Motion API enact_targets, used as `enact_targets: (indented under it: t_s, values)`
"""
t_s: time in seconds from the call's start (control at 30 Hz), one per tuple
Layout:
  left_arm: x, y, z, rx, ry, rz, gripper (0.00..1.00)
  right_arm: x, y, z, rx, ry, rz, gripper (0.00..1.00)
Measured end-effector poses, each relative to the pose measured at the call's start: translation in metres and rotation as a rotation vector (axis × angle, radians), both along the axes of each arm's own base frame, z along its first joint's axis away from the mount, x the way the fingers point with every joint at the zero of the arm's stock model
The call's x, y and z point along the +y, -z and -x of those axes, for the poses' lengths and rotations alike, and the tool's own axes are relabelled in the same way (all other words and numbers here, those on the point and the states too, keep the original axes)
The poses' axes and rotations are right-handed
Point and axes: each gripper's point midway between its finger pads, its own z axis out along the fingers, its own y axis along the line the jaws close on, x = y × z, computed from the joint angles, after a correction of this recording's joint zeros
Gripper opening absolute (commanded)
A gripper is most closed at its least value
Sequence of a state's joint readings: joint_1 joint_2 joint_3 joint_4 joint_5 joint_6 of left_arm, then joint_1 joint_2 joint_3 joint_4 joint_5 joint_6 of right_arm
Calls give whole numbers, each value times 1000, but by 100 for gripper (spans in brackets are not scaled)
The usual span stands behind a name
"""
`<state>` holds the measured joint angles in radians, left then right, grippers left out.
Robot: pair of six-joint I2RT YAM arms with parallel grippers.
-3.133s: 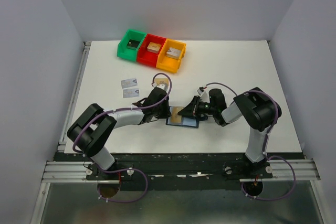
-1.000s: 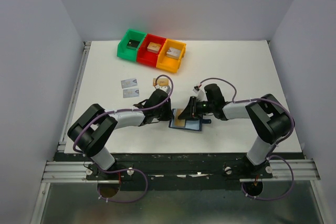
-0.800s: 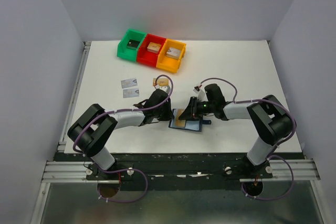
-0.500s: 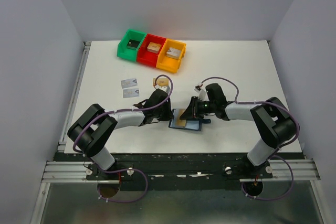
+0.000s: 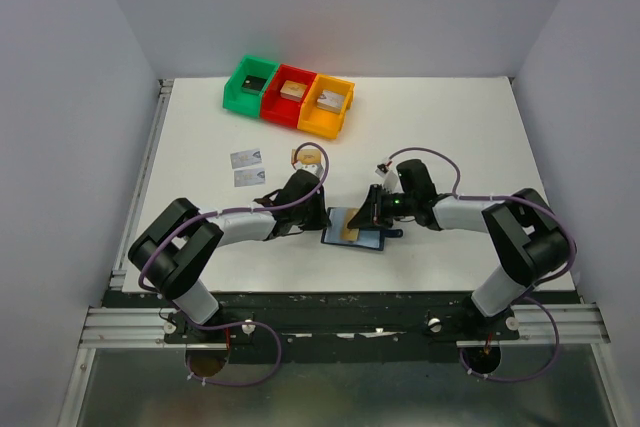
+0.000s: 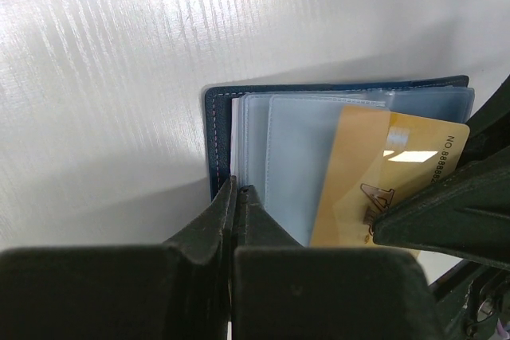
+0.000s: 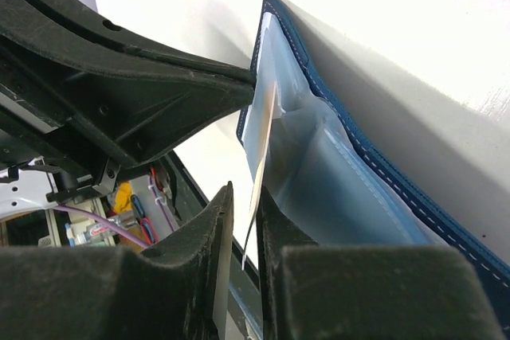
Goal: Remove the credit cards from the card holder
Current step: Remove the credit card from the card holder.
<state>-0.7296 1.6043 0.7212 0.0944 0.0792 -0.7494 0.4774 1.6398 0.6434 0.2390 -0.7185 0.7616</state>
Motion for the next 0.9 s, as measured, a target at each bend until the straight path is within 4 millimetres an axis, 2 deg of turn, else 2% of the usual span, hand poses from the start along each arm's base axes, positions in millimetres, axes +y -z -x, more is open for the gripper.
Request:
enact_targets:
  t_s: [0.4,0.63,0.9]
  values:
    - [3,0,0,0,-9,-11,0,-5,-3,-2,-15,18,4,15]
    - [4,0,0,0,-14,-12,0,-10,0,-3,-16,32,15,0]
    - [6,-1,3,-6,-8,-12,0,-25,4,-6,6,85,67,0]
